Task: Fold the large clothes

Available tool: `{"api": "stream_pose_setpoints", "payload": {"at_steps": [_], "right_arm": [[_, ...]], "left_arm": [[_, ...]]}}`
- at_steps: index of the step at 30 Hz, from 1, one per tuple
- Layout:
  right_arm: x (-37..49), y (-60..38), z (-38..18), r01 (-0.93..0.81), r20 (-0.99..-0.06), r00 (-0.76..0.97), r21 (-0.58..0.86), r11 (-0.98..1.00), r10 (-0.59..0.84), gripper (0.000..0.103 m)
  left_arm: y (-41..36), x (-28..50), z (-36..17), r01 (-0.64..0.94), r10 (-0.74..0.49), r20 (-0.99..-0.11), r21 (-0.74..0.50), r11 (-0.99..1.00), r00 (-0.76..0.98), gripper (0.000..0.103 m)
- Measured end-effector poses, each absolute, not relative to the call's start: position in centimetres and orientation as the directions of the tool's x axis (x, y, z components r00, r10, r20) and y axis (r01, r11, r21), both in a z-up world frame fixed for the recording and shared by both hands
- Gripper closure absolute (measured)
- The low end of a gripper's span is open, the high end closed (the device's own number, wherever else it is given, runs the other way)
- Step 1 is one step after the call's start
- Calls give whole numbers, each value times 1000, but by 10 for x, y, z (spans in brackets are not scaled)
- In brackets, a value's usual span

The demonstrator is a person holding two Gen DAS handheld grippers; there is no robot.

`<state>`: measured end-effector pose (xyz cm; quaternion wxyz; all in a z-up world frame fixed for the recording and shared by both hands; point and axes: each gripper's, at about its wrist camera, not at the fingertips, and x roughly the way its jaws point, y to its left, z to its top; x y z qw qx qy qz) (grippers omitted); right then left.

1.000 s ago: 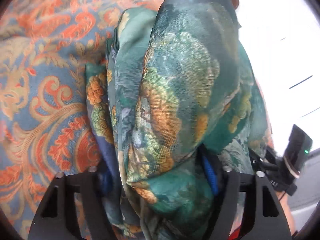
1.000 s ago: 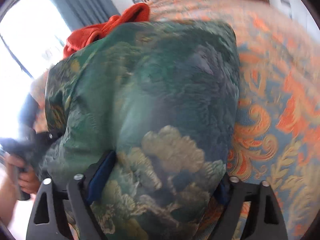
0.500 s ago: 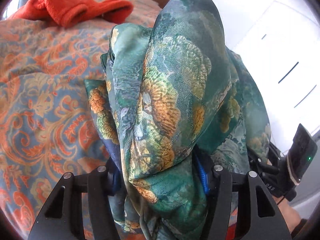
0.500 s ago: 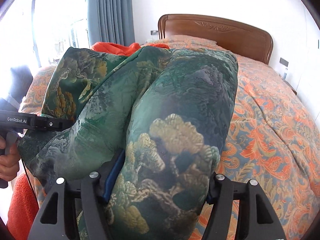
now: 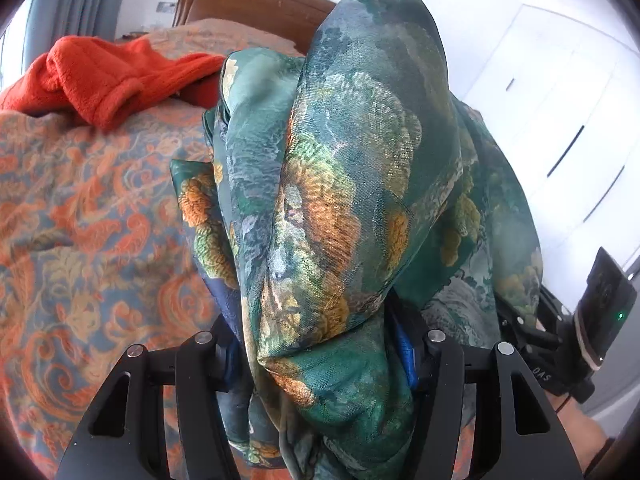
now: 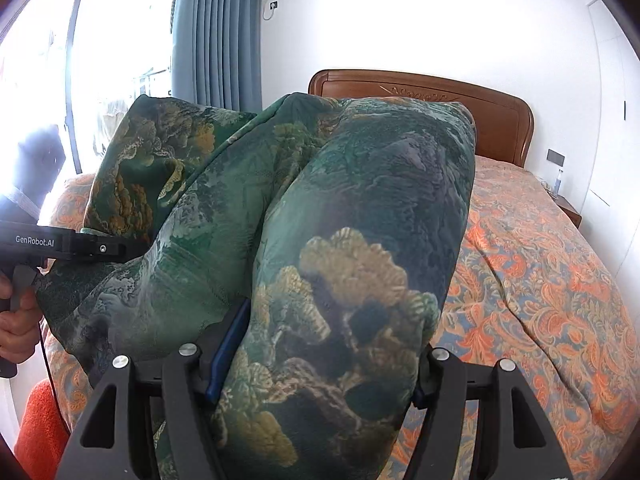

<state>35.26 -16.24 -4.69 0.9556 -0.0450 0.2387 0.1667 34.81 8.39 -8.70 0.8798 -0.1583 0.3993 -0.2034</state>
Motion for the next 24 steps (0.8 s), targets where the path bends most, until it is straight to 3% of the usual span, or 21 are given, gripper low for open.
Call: {"api": "stream_pose_setpoints", "payload": {"at_steps": [6, 14, 19, 22, 24], "right_arm": [[354, -162, -32, -326, -448, 847, -15, 945, 285, 37], [355, -162, -28, -321, -493, 822, 11, 947, 285, 37], [355, -163, -51, -319, -542, 782, 77, 945, 308, 37], [375, -166, -86, -299, -604, 736, 116, 947, 306, 37], [399, -173, -119, -274, -674, 665, 182, 944, 322, 36]], "left_arm": [[82, 362, -81, 250, -479, -618, -423, 871, 623, 43], [64, 416, -85, 243, -461, -619, -406, 881, 636, 43], [47, 462, -118, 225, -457, -670, -407, 885, 585, 42], [45, 492, -166, 160, -441, -736, -422, 892, 514, 33], [48, 506, -211, 84, -408, -793, -417, 905, 452, 18]]}}
